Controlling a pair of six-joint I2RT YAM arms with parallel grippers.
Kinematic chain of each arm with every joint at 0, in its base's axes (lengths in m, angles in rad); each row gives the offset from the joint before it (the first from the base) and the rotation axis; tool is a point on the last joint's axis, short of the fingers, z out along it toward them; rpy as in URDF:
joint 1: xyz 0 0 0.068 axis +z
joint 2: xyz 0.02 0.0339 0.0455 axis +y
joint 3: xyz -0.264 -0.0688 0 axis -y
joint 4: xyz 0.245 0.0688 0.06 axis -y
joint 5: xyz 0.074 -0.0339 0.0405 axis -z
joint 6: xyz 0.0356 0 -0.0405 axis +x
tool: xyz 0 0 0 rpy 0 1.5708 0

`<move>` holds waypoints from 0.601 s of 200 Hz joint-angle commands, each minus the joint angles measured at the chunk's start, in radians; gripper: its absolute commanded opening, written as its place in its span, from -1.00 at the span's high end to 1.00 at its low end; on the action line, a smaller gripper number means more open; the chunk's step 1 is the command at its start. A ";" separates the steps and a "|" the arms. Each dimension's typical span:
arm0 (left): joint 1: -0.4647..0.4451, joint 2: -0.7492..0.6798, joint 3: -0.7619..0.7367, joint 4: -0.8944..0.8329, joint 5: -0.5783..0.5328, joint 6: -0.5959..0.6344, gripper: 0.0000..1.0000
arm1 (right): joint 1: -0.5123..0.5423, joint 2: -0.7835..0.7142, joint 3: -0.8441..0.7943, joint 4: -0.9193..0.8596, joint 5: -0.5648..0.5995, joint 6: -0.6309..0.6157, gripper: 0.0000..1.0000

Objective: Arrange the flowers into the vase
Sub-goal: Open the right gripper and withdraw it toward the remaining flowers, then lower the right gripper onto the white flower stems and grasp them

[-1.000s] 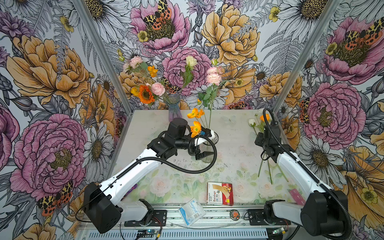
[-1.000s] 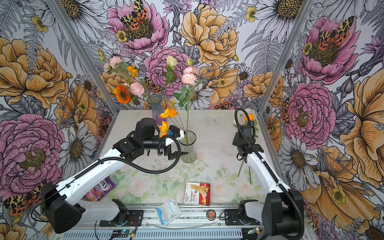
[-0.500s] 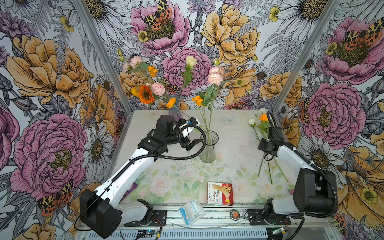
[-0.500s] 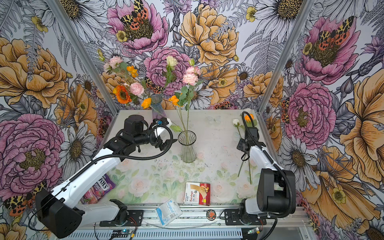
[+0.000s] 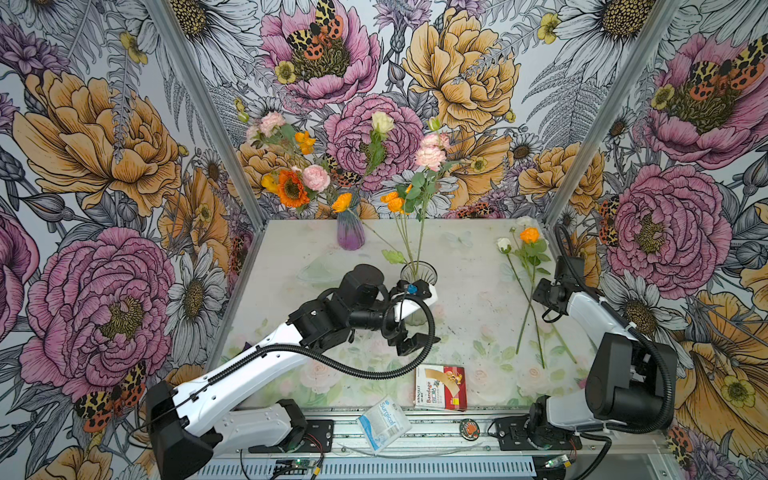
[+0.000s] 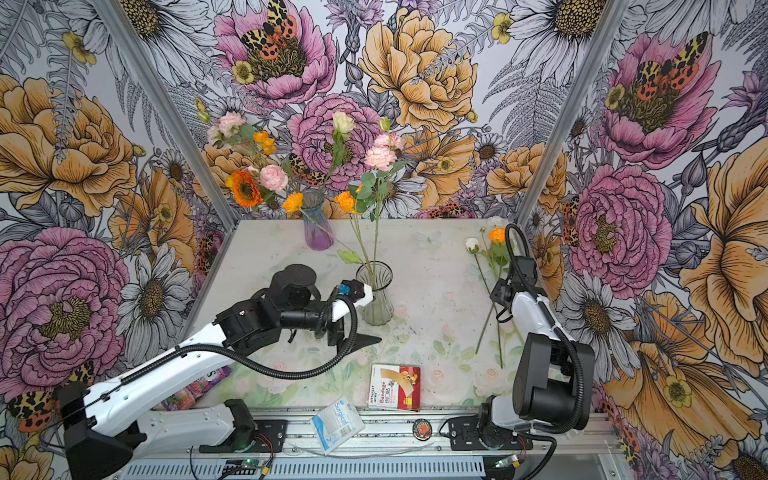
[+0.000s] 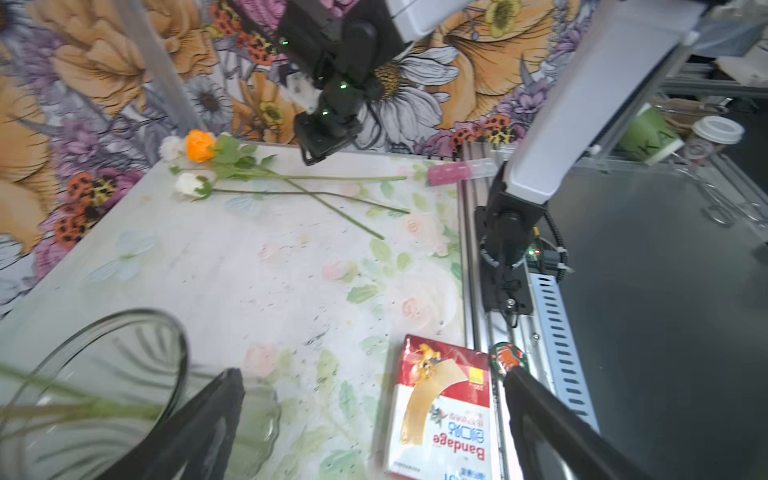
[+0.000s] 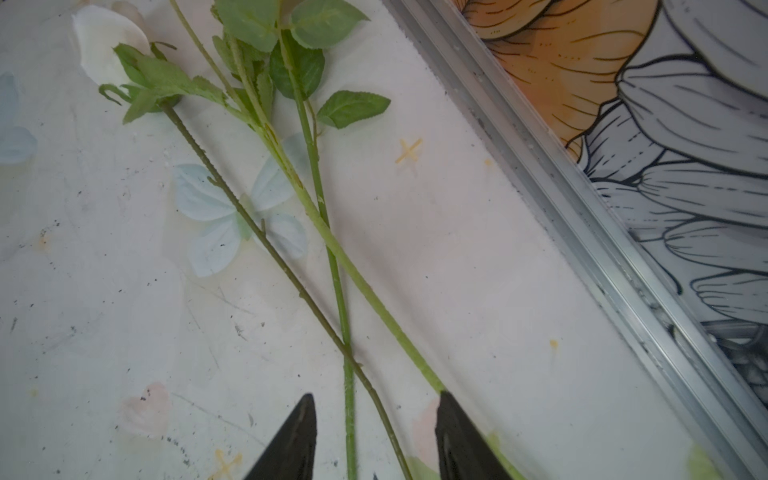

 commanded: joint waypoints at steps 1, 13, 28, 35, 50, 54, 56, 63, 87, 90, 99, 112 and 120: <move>-0.092 0.115 0.121 -0.003 -0.089 0.055 -0.97 | -0.004 0.063 0.036 0.042 0.001 -0.031 0.09; -0.117 0.183 0.179 -0.001 -0.162 0.075 -0.98 | -0.005 0.090 0.049 0.063 -0.002 -0.043 0.13; -0.125 0.255 0.244 -0.003 -0.246 0.095 -0.98 | -0.008 0.131 0.077 0.071 -0.019 -0.062 0.20; -0.125 0.280 0.269 -0.003 -0.275 0.103 -0.98 | -0.010 0.151 0.097 0.069 -0.030 -0.067 0.24; -0.116 0.321 0.307 -0.011 -0.285 0.144 -0.98 | -0.014 0.187 0.127 0.070 -0.039 -0.071 0.28; -0.114 0.331 0.312 -0.010 -0.286 0.154 -0.97 | -0.015 0.195 0.132 0.070 -0.043 -0.072 0.29; -0.113 0.336 0.315 -0.010 -0.285 0.160 -0.98 | -0.015 0.201 0.136 0.070 -0.044 -0.072 0.29; -0.108 0.348 0.321 -0.010 -0.282 0.180 -0.97 | -0.015 0.215 0.145 0.068 -0.054 -0.072 0.31; -0.094 0.386 0.330 -0.009 -0.253 0.242 -0.98 | -0.016 0.246 0.158 0.064 -0.065 -0.070 0.35; -0.090 0.389 0.331 -0.009 -0.251 0.247 -0.98 | -0.017 0.250 0.159 0.063 -0.064 -0.071 0.35; -0.083 0.399 0.334 -0.005 -0.243 0.256 -0.98 | -0.018 0.262 0.162 0.057 -0.063 -0.072 0.36; -0.068 0.410 0.338 0.004 -0.222 0.258 -0.97 | -0.018 0.278 0.170 0.045 -0.071 -0.073 0.37; -0.058 0.412 0.335 0.011 -0.207 0.256 -0.98 | -0.019 0.287 0.175 0.036 -0.066 -0.072 0.37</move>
